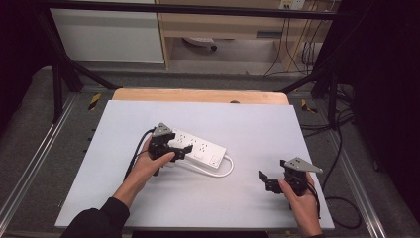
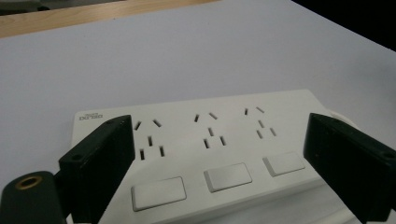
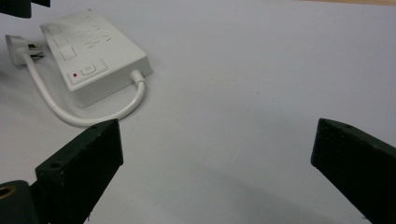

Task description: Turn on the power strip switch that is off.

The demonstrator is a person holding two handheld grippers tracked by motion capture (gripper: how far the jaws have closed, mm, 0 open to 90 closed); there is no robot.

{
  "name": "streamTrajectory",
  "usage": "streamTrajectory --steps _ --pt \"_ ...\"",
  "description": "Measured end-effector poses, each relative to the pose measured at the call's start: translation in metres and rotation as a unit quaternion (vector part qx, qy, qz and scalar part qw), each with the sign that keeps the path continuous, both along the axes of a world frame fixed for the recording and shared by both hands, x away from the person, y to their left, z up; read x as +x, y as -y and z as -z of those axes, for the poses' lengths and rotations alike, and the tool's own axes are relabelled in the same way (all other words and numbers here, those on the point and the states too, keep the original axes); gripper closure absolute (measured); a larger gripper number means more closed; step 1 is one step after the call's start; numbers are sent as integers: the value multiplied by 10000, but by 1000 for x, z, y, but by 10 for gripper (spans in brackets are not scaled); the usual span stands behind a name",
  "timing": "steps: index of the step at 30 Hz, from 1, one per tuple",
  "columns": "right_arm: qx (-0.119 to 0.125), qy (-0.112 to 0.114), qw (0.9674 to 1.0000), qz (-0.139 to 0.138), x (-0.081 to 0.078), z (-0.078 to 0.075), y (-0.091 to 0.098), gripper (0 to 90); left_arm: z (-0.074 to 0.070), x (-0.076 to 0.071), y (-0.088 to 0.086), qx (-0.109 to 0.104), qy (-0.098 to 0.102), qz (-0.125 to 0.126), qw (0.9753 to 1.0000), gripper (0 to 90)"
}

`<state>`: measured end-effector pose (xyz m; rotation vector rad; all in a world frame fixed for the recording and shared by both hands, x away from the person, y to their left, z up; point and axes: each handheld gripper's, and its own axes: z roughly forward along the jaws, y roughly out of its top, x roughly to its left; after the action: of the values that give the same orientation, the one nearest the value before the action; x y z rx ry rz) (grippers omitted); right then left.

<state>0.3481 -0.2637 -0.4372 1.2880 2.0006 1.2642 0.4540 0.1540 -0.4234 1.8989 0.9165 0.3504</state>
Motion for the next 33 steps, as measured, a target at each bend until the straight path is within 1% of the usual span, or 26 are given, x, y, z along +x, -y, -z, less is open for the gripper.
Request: streamTrajectory --steps 1,3,5,8,10,12,14,18,21,28,31,33 --pt "-3 1 10000 -2 0 0 0 27 -1 -1 1 -52 -12 1 10000 89" --pt "-13 3 10000 -6 0 0 0 27 -3 -3 -1 -78 8 -14 10000 89" --pt "-2 -5 10000 -6 0 0 0 27 -6 -5 -3 -55 53 -45 10000 89" --pt "-19 4 10000 1 0 0 0 24 -10 -7 -6 -96 47 -86 9999 91" --pt "-20 -1 10000 8 0 0 0 24 -12 -9 -8 -132 52 -87 9999 92" --pt "-27 8 10000 8 0 1 0 24 -14 -11 -9 -173 15 -56 9998 91" --pt "-19 7 10000 2 0 1 0 23 -16 -12 -11 -170 16 -28 9998 88" --pt "-7 8 10000 -4 0 0 0 22 -20 -15 -17 -198 40 -56 9998 82" --pt "7 6 10000 -1 0 1 1 23 -23 -17 -22 -269 54 -89 9996 80" --pt "26 -8 10000 -3 0 1 1 22 -29 -23 -33 -243 77 -109 9996 80" --pt "13 -23 10000 -7 0 1 1 22 -33 -27 -36 -172 145 -115 9997 80" --pt "1 -34 10000 -15 1 1 0 23 -36 -30 -37 -203 171 -107 9996 80"
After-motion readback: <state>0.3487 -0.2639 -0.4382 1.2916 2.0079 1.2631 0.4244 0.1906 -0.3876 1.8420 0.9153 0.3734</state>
